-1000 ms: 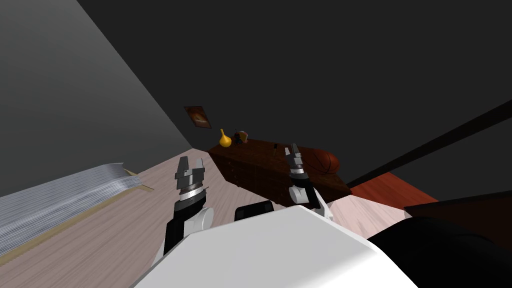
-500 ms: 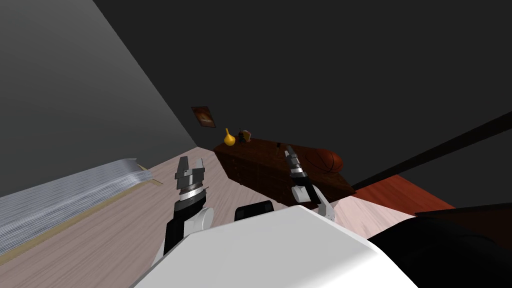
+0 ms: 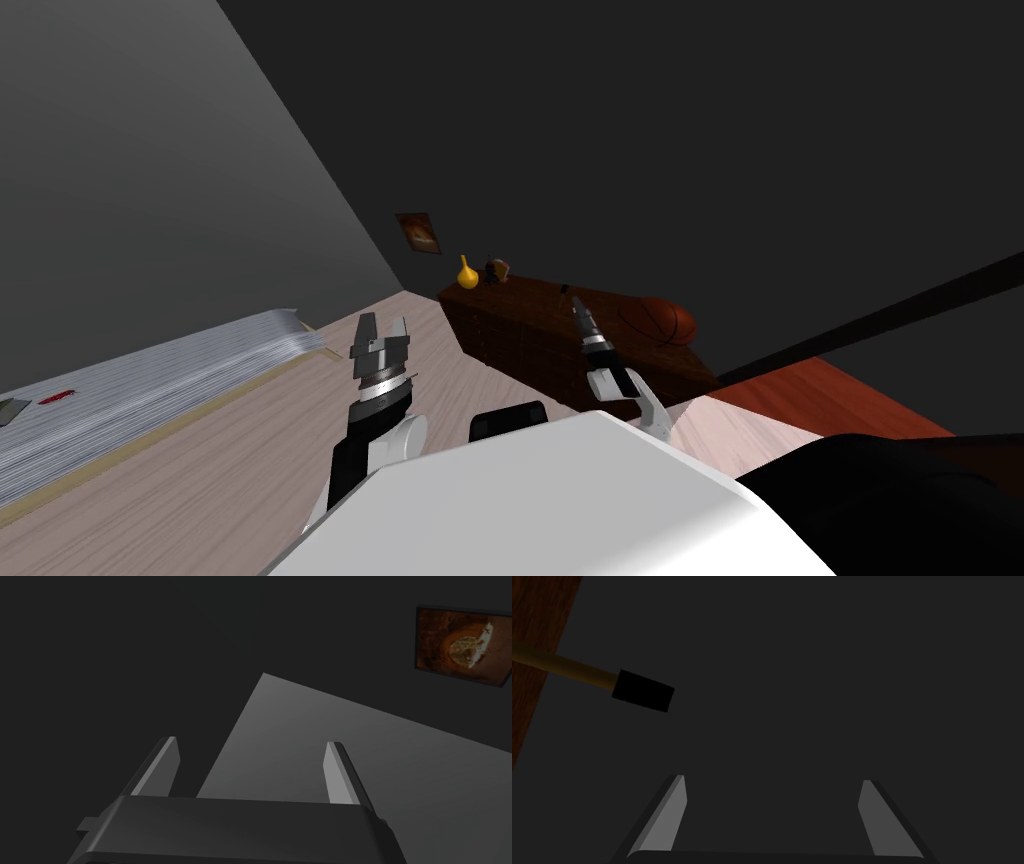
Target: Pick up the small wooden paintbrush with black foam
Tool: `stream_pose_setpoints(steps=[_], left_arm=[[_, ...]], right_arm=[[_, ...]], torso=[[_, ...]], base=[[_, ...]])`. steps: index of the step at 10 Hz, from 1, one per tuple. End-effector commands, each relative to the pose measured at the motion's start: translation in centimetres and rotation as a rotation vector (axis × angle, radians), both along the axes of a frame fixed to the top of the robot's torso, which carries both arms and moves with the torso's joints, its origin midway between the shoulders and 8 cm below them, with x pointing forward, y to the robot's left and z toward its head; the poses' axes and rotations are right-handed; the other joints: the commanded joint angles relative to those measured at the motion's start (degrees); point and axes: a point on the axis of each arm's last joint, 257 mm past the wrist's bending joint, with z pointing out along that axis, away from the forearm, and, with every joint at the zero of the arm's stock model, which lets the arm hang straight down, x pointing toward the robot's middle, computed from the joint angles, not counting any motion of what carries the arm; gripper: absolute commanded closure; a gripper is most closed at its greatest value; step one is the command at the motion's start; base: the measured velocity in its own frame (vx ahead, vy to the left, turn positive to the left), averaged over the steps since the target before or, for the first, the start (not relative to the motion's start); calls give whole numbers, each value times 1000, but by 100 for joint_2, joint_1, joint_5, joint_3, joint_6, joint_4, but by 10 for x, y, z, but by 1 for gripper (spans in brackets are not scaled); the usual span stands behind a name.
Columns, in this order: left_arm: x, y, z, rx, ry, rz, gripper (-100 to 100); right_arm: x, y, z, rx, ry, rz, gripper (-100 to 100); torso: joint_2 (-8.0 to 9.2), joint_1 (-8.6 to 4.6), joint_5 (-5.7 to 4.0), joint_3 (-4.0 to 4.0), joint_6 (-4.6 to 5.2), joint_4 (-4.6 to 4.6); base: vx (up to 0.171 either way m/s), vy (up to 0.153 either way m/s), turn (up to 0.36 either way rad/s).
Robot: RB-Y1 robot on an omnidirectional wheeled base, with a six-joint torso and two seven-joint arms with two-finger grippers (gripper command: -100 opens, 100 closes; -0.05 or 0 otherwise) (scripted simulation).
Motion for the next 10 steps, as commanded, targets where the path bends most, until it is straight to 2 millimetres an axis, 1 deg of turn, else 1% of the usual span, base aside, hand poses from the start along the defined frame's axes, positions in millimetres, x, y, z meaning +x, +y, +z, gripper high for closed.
stream_pose_setpoints(steps=[1, 6, 10], left_arm=[[0, 0, 0, 0, 0, 0, 0], [0, 0, 0, 0, 0, 0, 0], [0, 0, 0, 0, 0, 0, 0]], right_arm=[[6, -11, -19, -44, 59, -36, -100], [17, -48, -62, -201, 200, -132, -100], [25, -76, -85, -372, 280, -193, -100]], torso=[[0, 0, 0, 0, 0, 0], [-13, -14, -3, -7, 1, -3], [-27, -20, -4, -15, 1, -6]], base=[[-35, 58, 58], [-12, 42, 69], [27, 20, 46]])
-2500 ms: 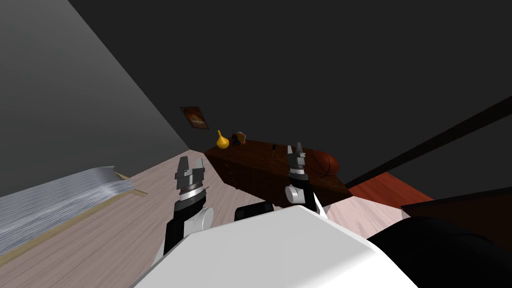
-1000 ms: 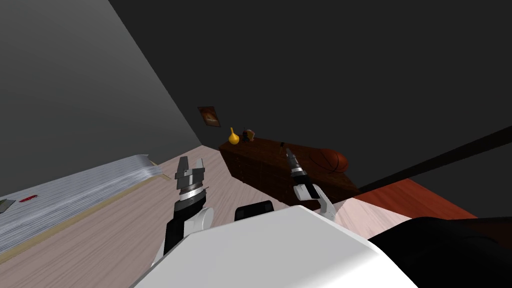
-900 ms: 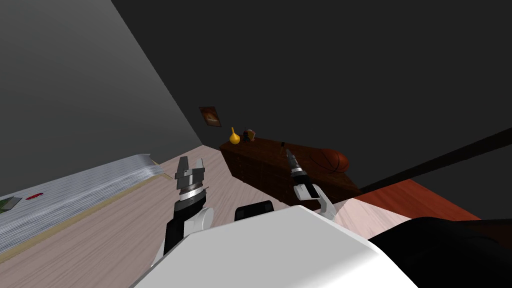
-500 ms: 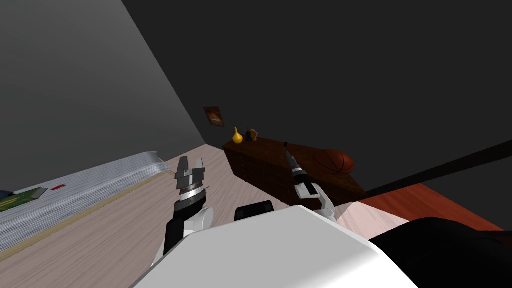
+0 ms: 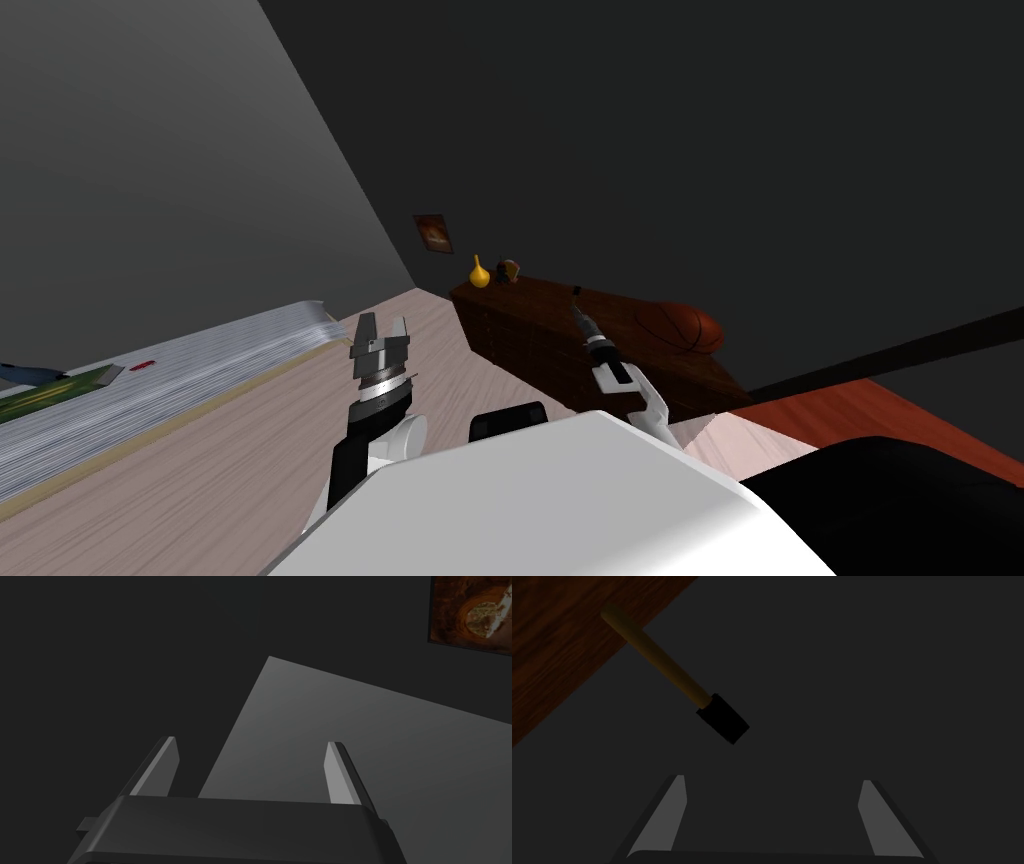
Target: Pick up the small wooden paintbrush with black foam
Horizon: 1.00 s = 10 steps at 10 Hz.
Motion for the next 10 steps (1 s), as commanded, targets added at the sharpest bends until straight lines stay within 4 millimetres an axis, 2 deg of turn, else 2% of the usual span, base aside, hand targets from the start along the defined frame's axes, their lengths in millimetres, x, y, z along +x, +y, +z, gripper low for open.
stream_pose_setpoints(steps=[1, 10], left_arm=[[0, 0, 0, 0, 0, 0, 0], [0, 0, 0, 0, 0, 0, 0]], right_arm=[[2, -14, -7, -79, 30, -17, -100], [17, -65, -36, -492, 157, -57, -100]], torso=[[0, 0, 0, 0, 0, 0], [-11, -12, -2, -6, 1, -3]], base=[[59, -3, 38], [64, -16, 28]])
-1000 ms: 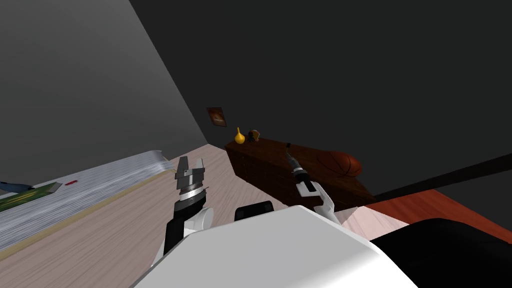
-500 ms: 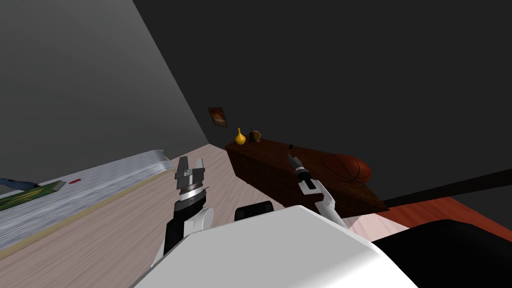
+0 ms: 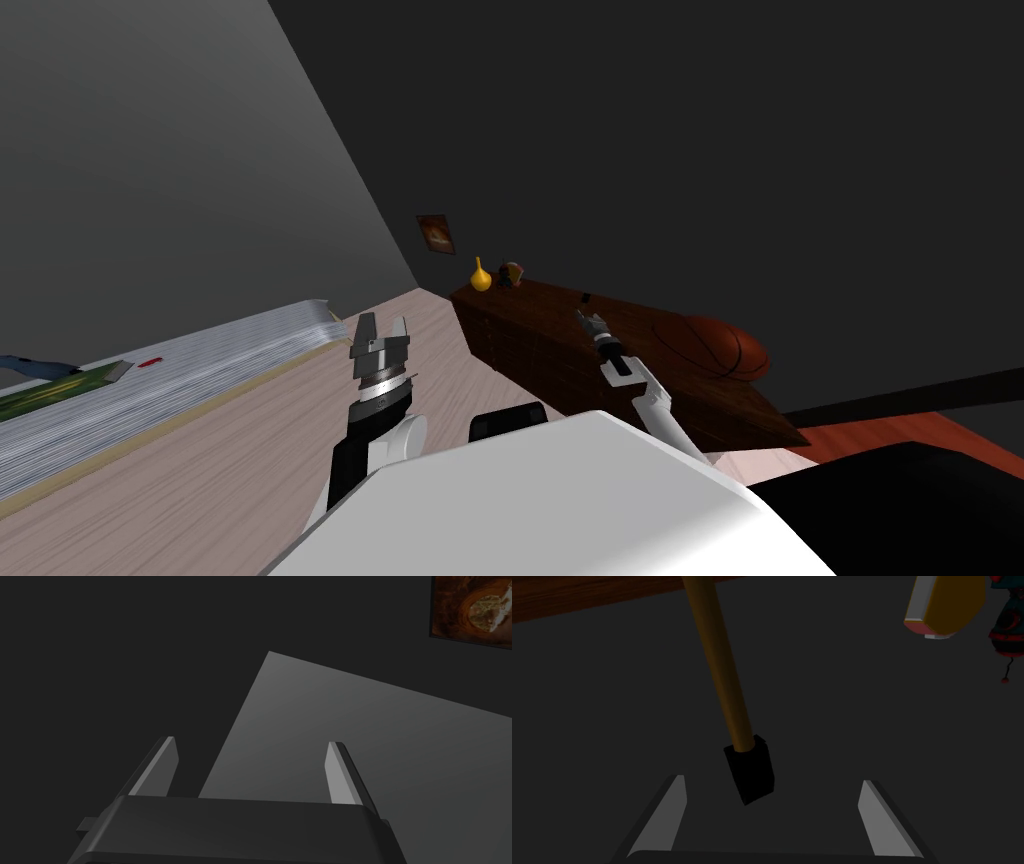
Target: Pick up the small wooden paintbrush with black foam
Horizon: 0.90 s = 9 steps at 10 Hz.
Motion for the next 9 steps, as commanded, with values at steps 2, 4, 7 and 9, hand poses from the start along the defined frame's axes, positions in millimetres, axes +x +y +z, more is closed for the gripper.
stream_pose_setpoints(steps=[2, 4, 7, 9], left_arm=[[0, 0, 0, 0, 0, 0, 0], [0, 0, 0, 0, 0, 0, 0], [0, 0, 0, 0, 0, 0, 0], [0, 0, 0, 0, 0, 0, 0]], right_arm=[[3, -12, -6, -99, 32, -2, -100], [4, -19, -9, -157, 52, -2, -100], [5, -24, -11, -197, 66, -3, -100], [22, -22, 1, -208, 33, 29, -100]], torso=[[1, -1, 0, 1, 0, 0], [1, -1, 0, 0, 0, 0], [9, 2, 0, 5, 0, 2], [25, 10, 2, 14, 1, 5]], base=[[68, -24, 22], [63, -25, 22], [40, -18, 15], [-17, 16, 42]])
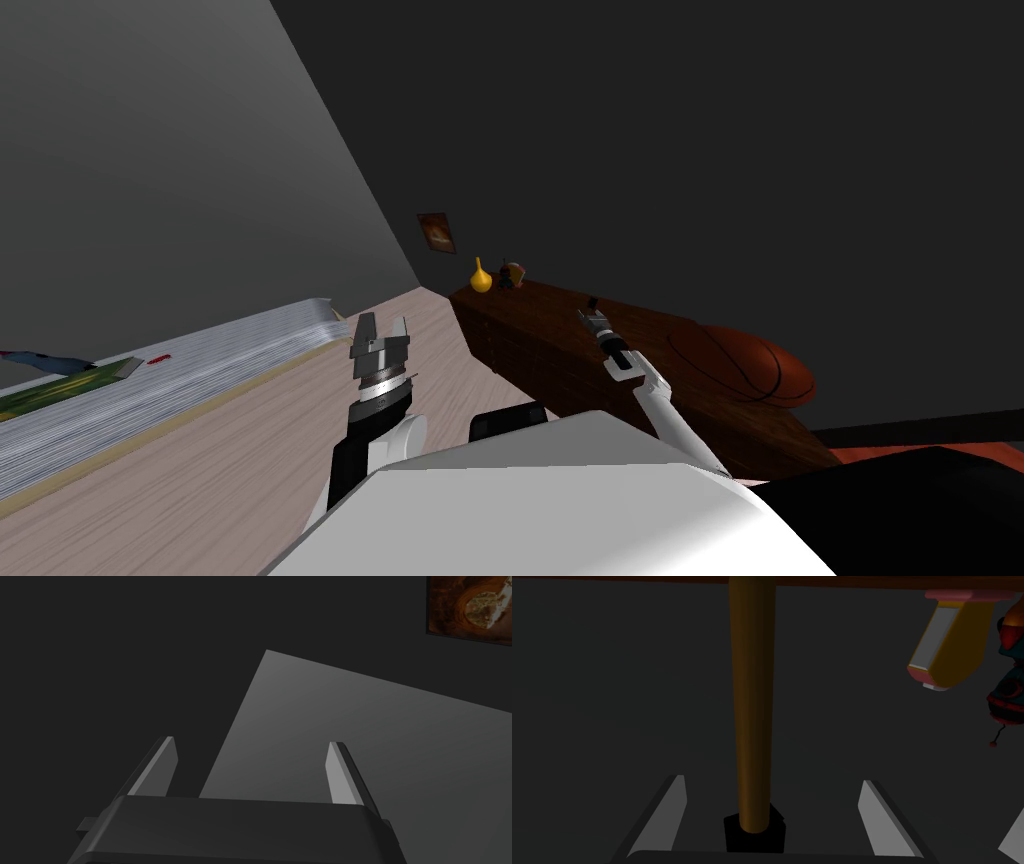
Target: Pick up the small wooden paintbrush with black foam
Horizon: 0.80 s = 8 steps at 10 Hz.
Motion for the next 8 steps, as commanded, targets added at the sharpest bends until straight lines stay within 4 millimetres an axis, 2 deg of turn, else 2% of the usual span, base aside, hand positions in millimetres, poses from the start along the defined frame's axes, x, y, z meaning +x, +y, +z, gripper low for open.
stream_pose_setpoints(steps=[1, 2, 3, 5, 6, 7, 8], left_arm=[[0, 0, 0, 0, 0, 0, 0], [0, 0, 0, 0, 0, 0, 0], [0, 0, 0, 0, 0, 0, 0], [0, 0, 0, 0, 0, 0, 0], [0, 0, 0, 0, 0, 0, 0], [0, 0, 0, 0, 0, 0, 0], [0, 0, 0, 0, 0, 0, 0]], right_arm=[[4, -4, -7, 3, 7, 6, -100], [1, -8, -16, 9, 26, -3, -100], [17, -5, 4, -3, -17, 33, -100], [11, -16, -23, 15, 33, 6, -100], [11, -17, -24, 15, 35, 5, -100], [27, -15, -2, 0, -11, 38, -100], [24, -22, -16, 11, 17, 21, -100]], torso=[[0, 0, 0, 0, 0, 0], [5, 2, 0, 3, 5, 0], [4, -3, -1, 2, 6, 0], [8, 2, 1, 5, 5, 1], [6, -3, -1, 4, 6, 1], [0, -7, -1, 1, 5, 0], [4, 1, 1, 2, 1, 1]], base=[[-35, 34, 43], [-19, 17, -12], [-38, 37, 71], [-30, 25, 19], [-4, 6, -10], [-35, 34, 84], [-35, 38, 45]])
